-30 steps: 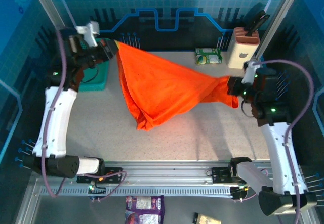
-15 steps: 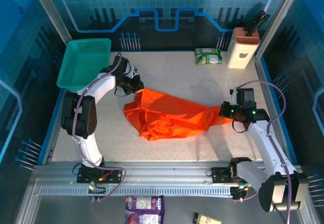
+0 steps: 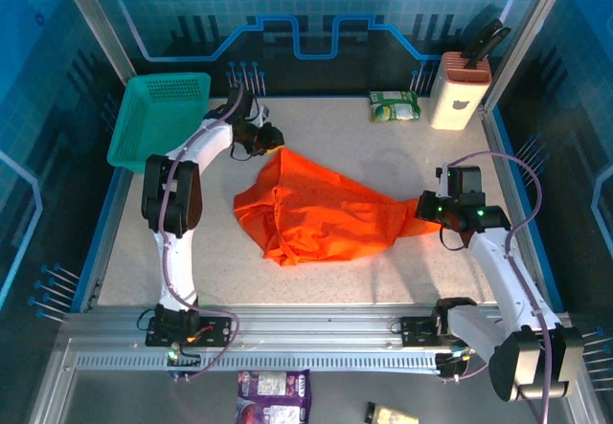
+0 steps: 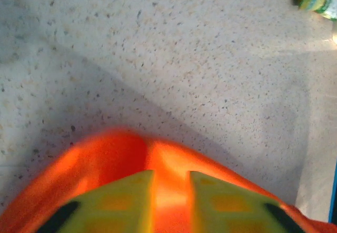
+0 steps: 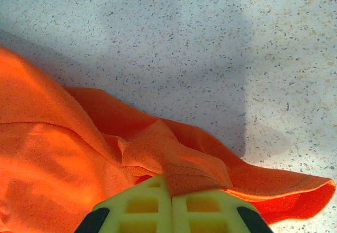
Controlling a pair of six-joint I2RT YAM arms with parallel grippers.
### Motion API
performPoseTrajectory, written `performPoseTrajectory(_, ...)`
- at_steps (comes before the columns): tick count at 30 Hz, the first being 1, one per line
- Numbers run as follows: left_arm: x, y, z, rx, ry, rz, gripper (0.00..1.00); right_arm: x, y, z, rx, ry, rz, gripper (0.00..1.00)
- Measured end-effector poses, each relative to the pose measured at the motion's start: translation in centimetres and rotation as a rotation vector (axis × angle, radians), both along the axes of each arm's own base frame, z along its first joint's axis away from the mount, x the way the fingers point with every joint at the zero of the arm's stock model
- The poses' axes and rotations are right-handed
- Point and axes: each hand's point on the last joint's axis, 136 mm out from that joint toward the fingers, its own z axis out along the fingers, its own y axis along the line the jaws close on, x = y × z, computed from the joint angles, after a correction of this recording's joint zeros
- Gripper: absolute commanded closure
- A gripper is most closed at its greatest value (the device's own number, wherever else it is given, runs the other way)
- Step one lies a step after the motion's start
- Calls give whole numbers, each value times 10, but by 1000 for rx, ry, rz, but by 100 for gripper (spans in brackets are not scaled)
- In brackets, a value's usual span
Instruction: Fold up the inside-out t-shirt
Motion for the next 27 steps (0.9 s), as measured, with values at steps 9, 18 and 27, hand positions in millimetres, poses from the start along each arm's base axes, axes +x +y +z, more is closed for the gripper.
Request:
performPoseTrajectory(9, -64, 3, 9, 37, 51, -22, 55, -1, 0, 2, 0, -6, 0, 100)
performPoseTrajectory(18, -116, -19, 24, -4, 64, -86, 57, -1, 0, 3, 1, -8, 0, 100)
performPoseTrajectory(27, -123, -25, -4, 13, 133, -98, 57, -2, 0, 6, 1, -19, 0, 100)
